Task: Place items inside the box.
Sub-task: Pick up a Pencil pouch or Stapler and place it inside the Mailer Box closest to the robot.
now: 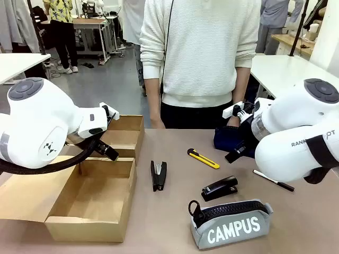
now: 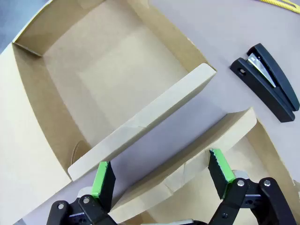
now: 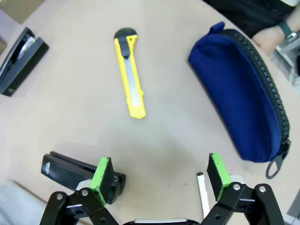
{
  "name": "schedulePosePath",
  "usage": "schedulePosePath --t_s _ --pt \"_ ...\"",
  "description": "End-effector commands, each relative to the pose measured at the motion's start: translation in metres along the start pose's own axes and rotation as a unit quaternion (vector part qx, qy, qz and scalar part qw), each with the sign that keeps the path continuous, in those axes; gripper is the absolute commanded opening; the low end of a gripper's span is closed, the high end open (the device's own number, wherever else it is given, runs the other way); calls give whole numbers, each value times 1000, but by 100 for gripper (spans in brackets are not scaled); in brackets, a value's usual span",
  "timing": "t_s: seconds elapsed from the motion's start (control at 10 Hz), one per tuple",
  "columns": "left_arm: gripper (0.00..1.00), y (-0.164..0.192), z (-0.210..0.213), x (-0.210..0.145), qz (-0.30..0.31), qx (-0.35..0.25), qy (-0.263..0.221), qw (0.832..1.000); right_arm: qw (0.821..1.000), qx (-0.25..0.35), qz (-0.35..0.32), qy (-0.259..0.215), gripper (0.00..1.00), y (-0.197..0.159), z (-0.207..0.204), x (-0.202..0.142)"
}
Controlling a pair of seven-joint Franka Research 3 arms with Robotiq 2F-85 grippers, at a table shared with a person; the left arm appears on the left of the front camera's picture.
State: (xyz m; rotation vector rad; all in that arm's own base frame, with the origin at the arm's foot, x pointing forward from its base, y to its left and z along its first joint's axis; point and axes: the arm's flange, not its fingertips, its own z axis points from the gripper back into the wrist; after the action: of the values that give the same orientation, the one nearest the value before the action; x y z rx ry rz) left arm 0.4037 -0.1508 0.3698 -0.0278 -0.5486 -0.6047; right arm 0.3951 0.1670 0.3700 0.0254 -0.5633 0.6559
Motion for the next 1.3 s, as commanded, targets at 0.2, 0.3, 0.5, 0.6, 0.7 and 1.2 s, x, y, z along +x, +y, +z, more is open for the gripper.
schedulePosePath --t_s 0.2,0.3,0.5,0.6,0.7,1.2 --pt "100 0 0 0 0 0 0 1000 1000 0 0 0 100 0 0 0" --pt "100 0 0 0 0 0 0 1000 1000 0 0 0 100 0 0 0" --pt "100 0 0 0 0 0 0 1000 1000 0 0 0 100 0 0 0" --pt "100 0 0 0 0 0 0 1000 1000 0 0 0 100 0 0 0" --pt "100 0 0 0 0 0 0 1000 1000 0 0 0 100 0 0 0" --pt "100 0 0 0 0 0 0 1000 1000 0 0 0 100 0 0 0"
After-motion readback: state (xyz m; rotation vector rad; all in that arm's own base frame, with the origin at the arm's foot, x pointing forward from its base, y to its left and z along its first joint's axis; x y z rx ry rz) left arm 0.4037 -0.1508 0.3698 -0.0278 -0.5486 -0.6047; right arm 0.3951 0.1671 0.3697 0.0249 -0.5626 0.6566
